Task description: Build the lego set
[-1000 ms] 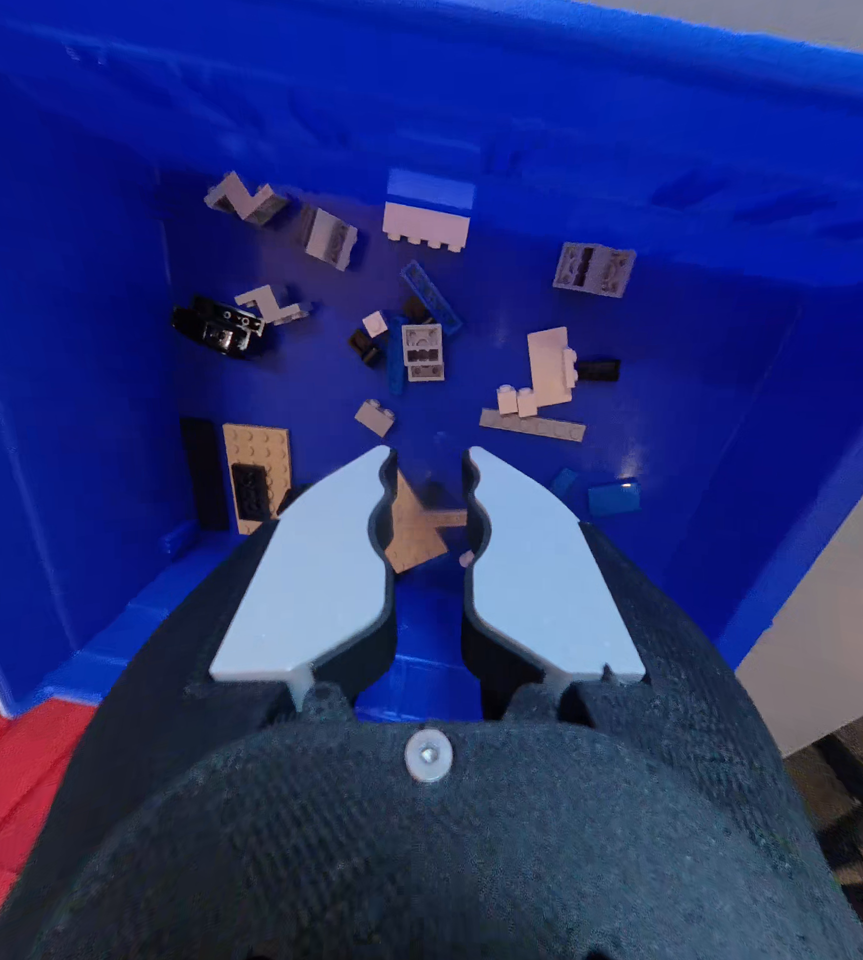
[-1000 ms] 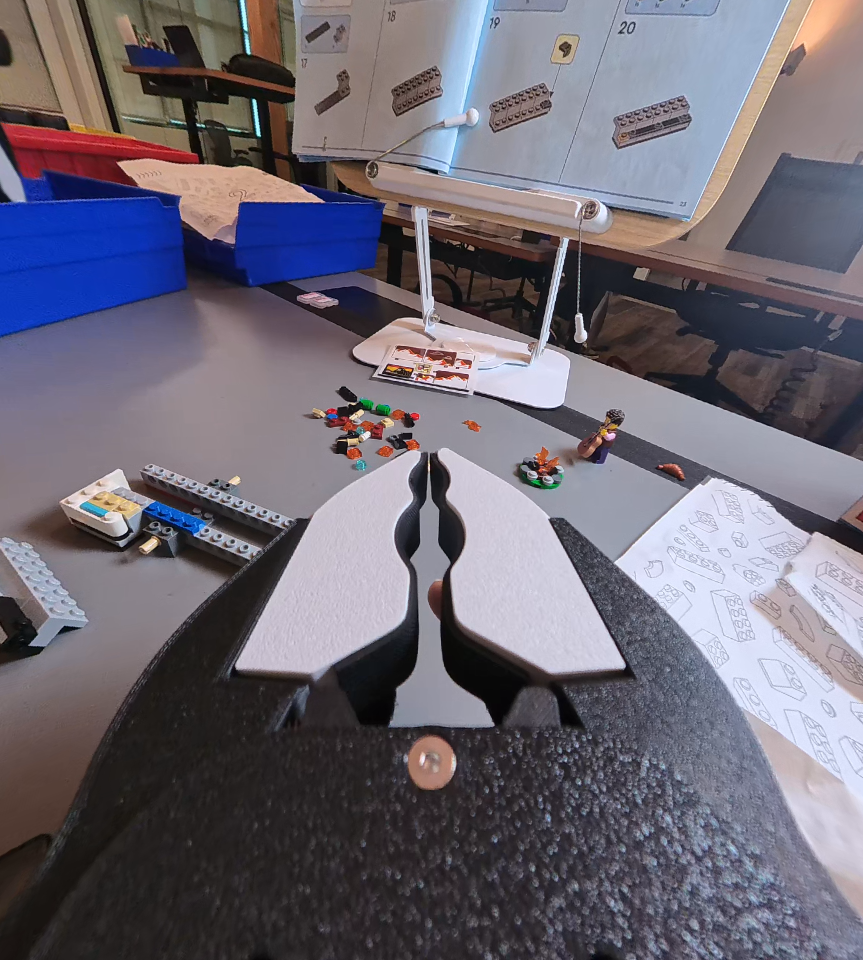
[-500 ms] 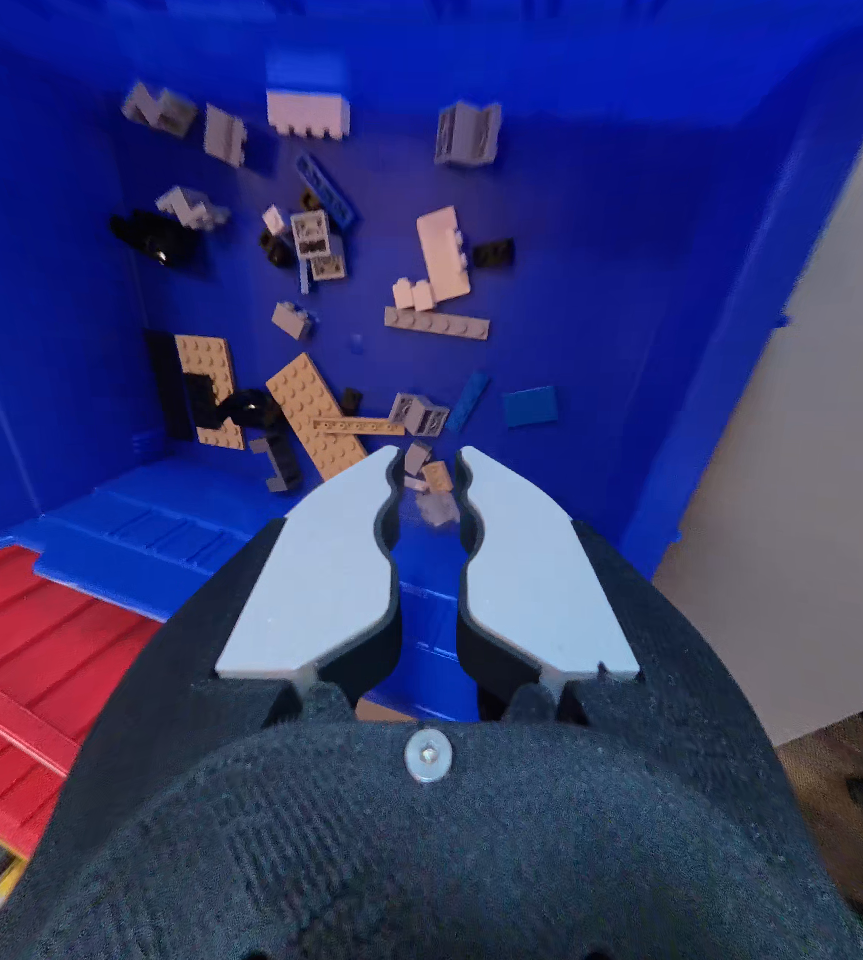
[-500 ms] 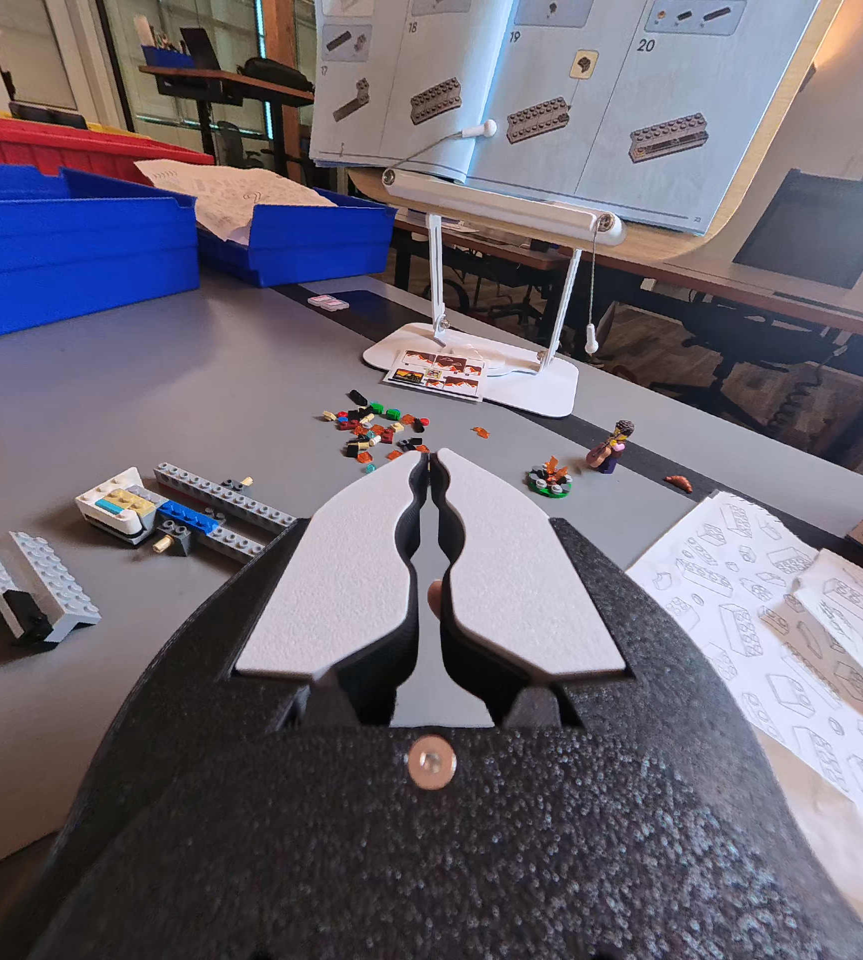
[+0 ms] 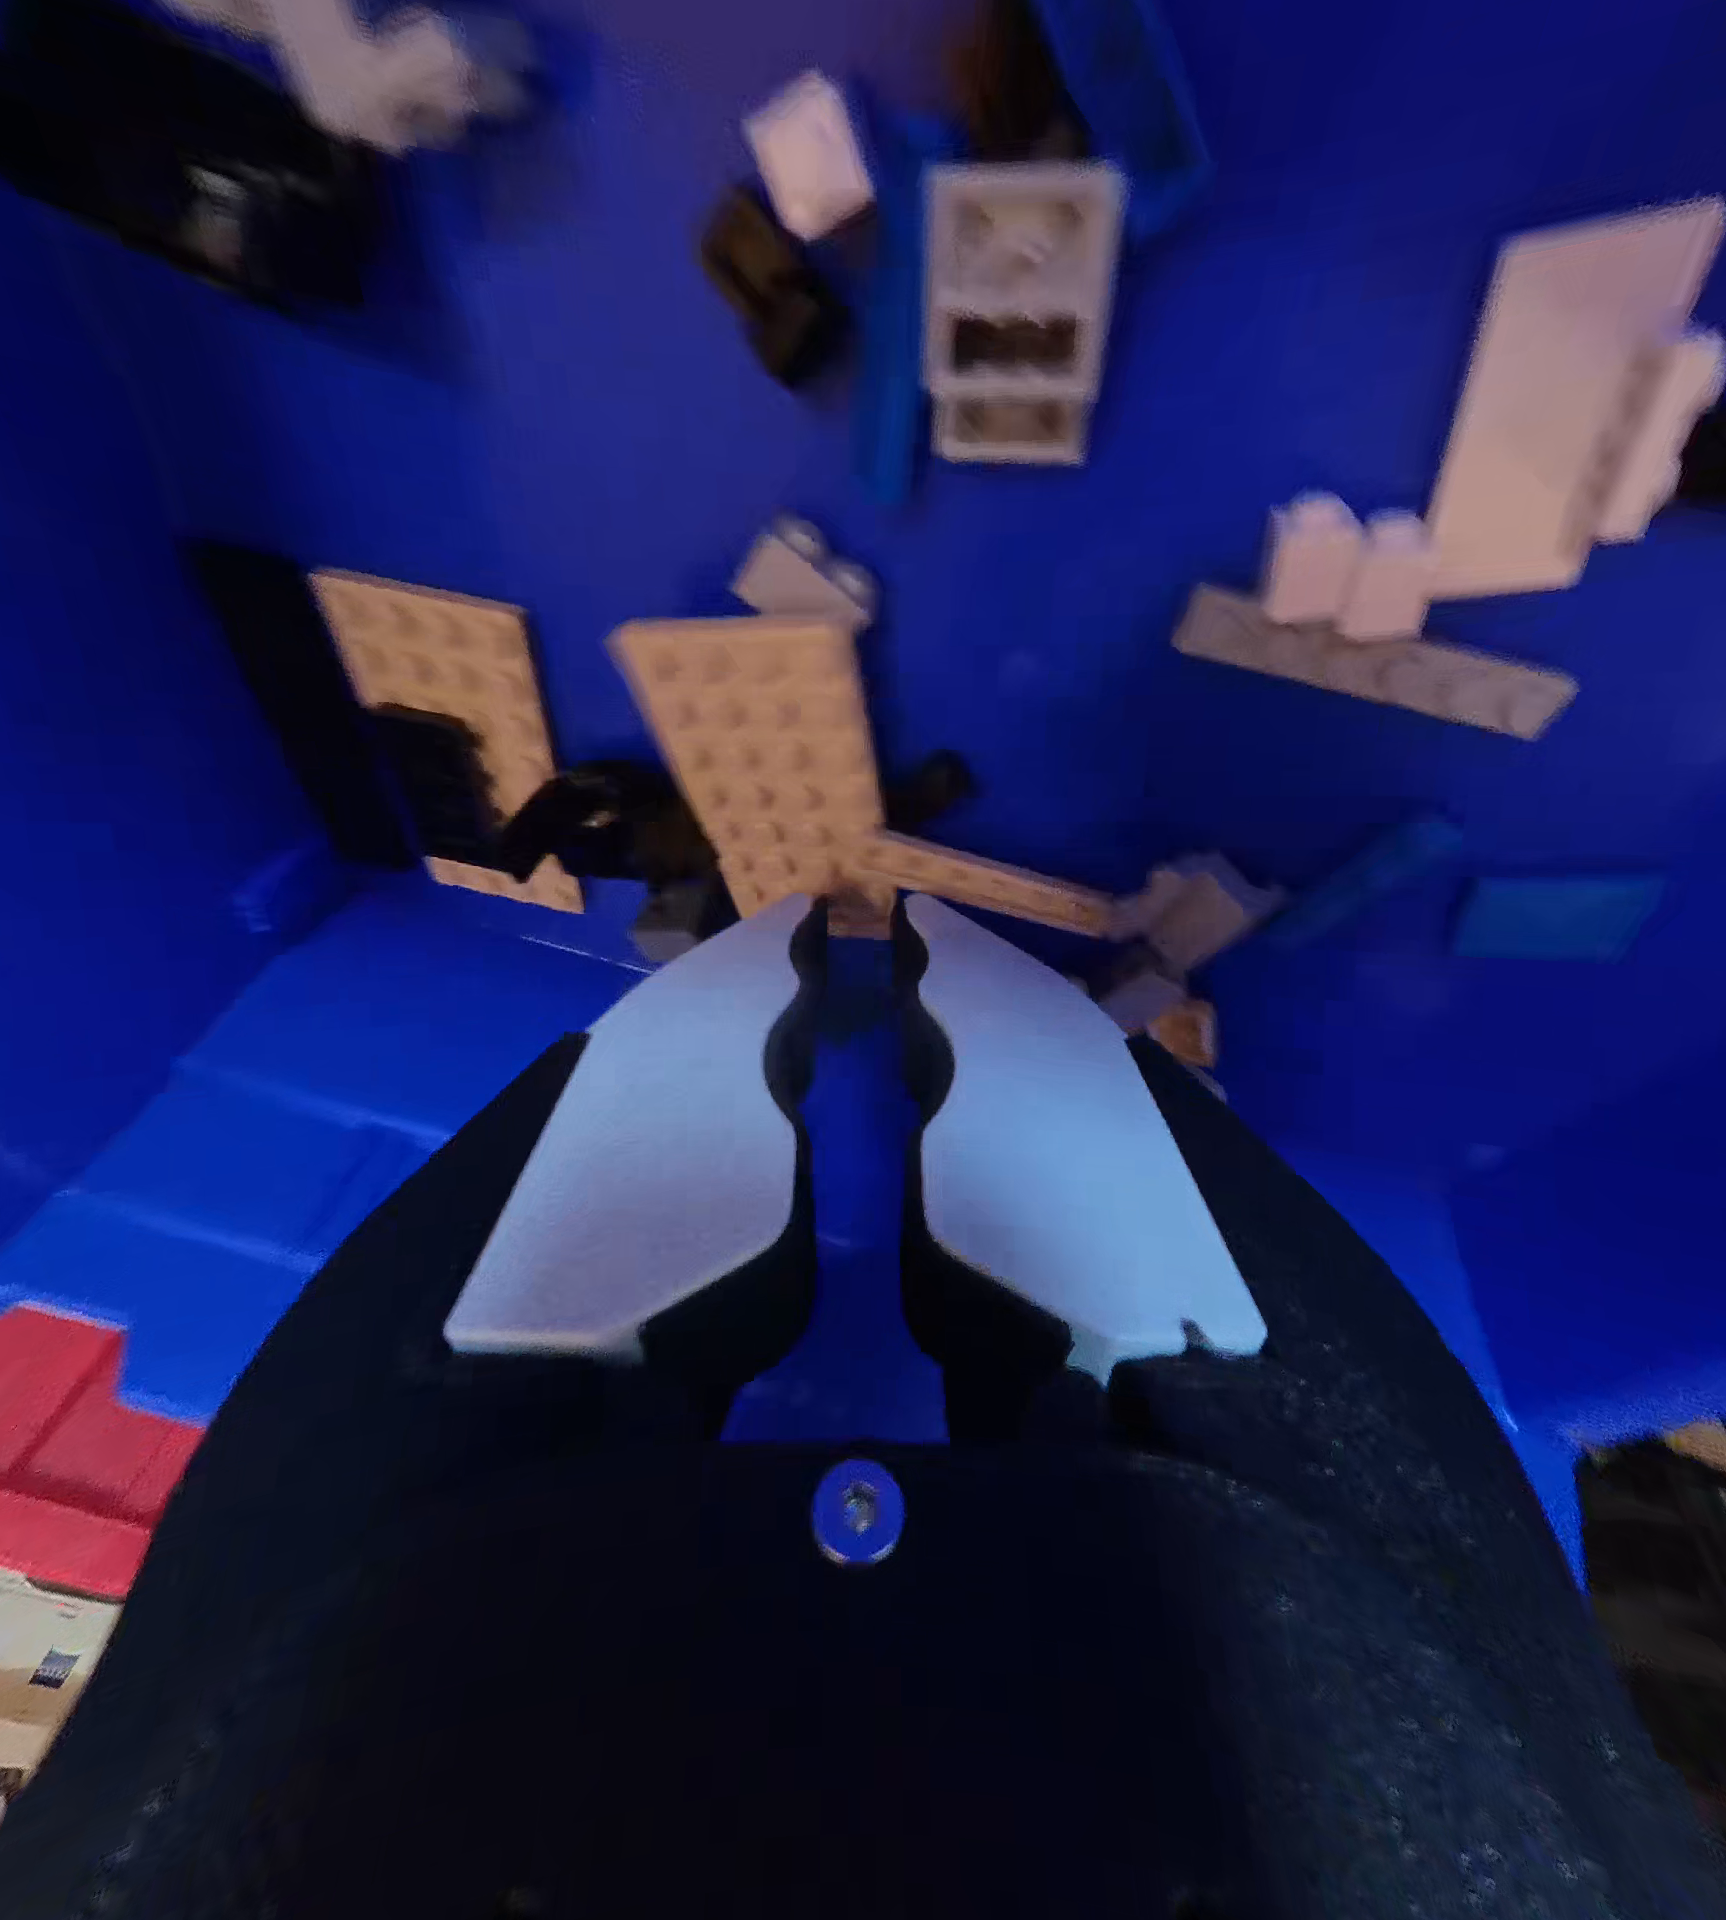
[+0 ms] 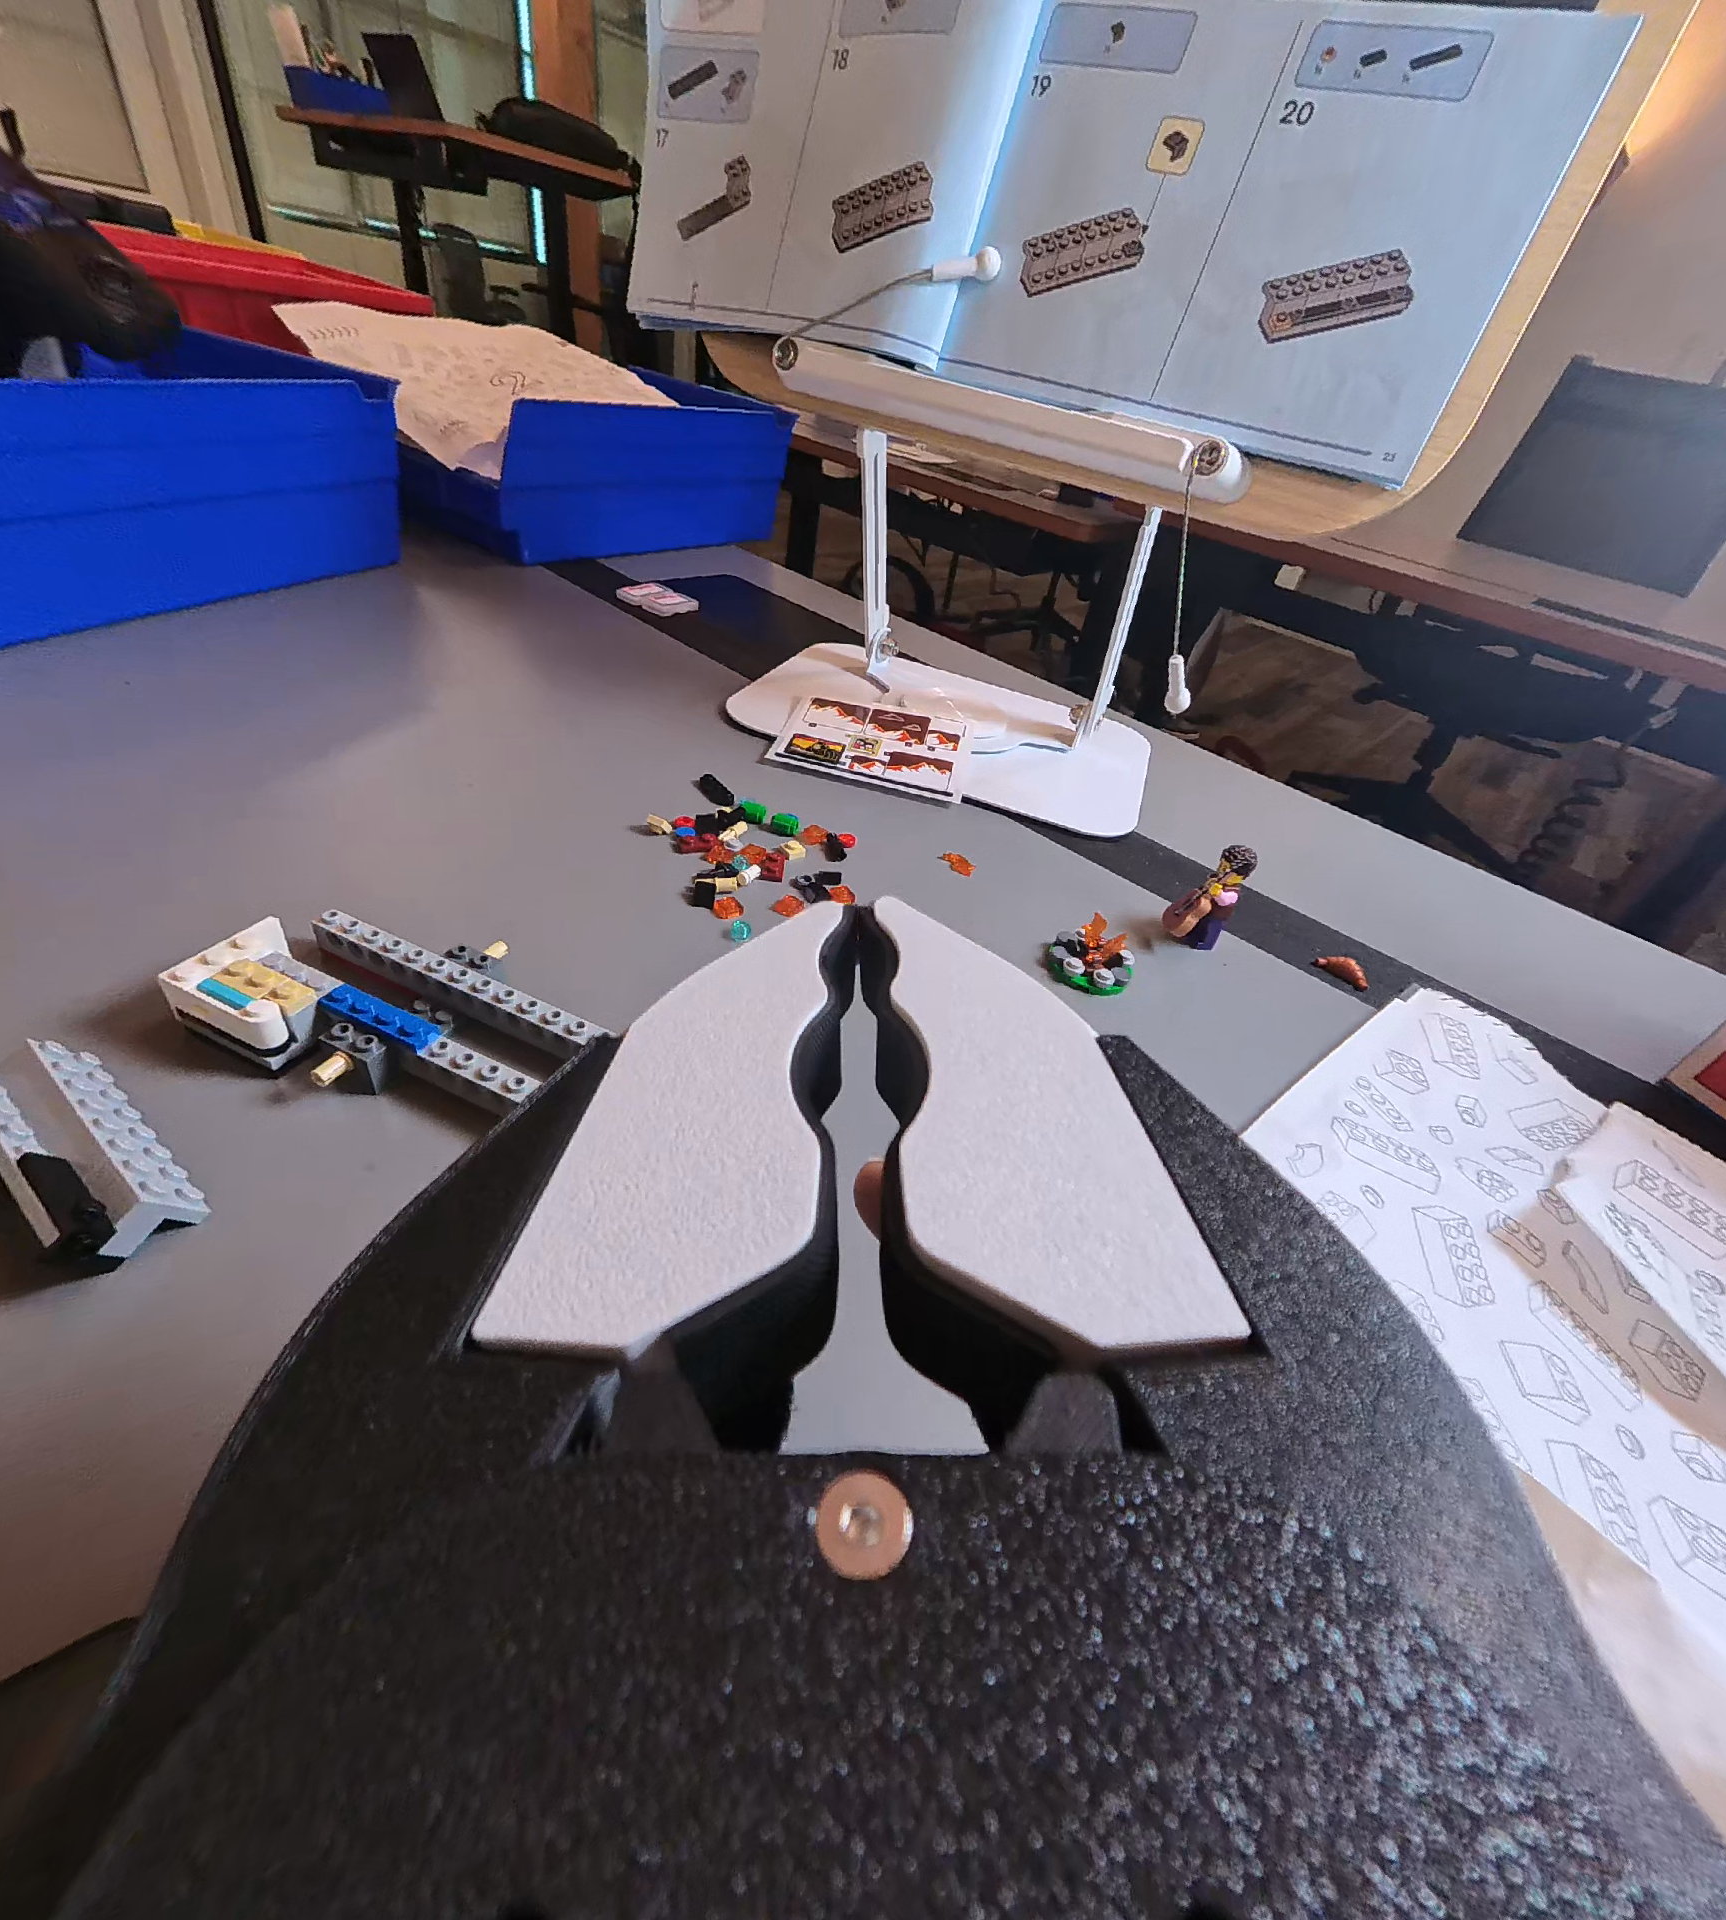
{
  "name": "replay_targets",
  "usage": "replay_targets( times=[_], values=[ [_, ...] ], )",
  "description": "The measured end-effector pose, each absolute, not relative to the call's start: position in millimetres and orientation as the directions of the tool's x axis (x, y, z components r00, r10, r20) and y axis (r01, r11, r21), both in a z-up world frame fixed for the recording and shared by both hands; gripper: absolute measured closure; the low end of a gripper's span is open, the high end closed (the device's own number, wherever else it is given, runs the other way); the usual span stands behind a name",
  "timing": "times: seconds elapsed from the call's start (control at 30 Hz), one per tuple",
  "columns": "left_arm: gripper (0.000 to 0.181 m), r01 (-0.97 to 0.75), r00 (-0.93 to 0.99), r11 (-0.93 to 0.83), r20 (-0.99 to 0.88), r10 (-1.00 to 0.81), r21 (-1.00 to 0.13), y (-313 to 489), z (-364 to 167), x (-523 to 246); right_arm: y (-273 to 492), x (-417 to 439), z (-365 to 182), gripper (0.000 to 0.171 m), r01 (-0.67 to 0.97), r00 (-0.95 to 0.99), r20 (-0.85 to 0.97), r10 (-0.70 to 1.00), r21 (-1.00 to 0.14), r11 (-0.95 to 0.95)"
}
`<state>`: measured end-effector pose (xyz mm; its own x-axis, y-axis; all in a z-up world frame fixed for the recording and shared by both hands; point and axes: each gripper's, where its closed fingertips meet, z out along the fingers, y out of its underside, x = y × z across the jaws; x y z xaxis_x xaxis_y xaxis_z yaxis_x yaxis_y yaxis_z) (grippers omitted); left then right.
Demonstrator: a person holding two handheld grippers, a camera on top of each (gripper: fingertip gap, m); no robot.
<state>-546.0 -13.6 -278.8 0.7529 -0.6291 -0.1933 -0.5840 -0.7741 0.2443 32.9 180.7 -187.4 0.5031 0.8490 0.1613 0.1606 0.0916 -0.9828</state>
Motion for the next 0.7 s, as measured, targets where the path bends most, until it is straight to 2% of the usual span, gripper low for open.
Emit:
replay_targets(
  times=[0.13,0.23,0.3,0.4,0.47,0.53,0.57,0.63,0.7],
  values=[
    [0.154,-0.619,0.713,-0.782,-0.36,-0.601,0.079,24.2,-266.4,-553.6,179.8,32.4,-188.7,0.171,0.17,0.496,0.168,0.852,-0.981,0.094],
    [0.151,-0.642,0.693,-0.766,-0.419,-0.587,0.012,34.0,-253.6,-553.3,179.4,31.7,-190.0,0.171,0.177,0.491,0.171,0.854,-0.98,0.094],
    [0.155,-0.64,0.708,-0.768,-0.368,-0.603,0.028,23.2,-254.0,-549.5,179.2,31.2,-190.6,0.171,0.18,0.488,0.172,0.856,-0.979,0.095],
    [0.163,-0.613,0.752,-0.779,-0.203,-0.627,0.132,-9.8,-270.2,-541.3,178.5,30.1,-191.3,0.171,0.183,0.483,0.173,0.858,-0.979,0.095],
    [0.164,-0.587,0.786,-0.794,-0.124,-0.606,0.156,-21.7,-280.9,-533.7,178.1,30.0,-191.3,0.171,0.184,0.481,0.175,0.859,-0.978,0.096],
    [0.16,-0.562,0.817,-0.817,-0.065,-0.573,0.132,-23.2,-286.0,-524.8,177.9,30.0,-191.3,0.171,0.184,0.48,0.175,0.86,-0.978,0.096],
    [0.15,-0.556,0.823,-0.826,-0.077,-0.562,0.087,-15.8,-284.7,-523.4,177.9,30.0,-191.5,0.171,0.185,0.479,0.174,0.86,-0.978,0.095],
    [0.143,-0.52,0.853,-0.854,-0.031,-0.52,0.016,-7.8,-283.0,-515.0,177.8,29.9,-191.8,0.171,0.186,0.478,0.173,0.861,-0.978,0.093],
    [0.134,-0.465,0.885,-0.885,-0.006,-0.465,0.015,-6.7,-283.7,-515.7,177.4,29.7,-192.1,0.171,0.189,0.476,0.175,0.862,-0.977,0.095]
  ],
)
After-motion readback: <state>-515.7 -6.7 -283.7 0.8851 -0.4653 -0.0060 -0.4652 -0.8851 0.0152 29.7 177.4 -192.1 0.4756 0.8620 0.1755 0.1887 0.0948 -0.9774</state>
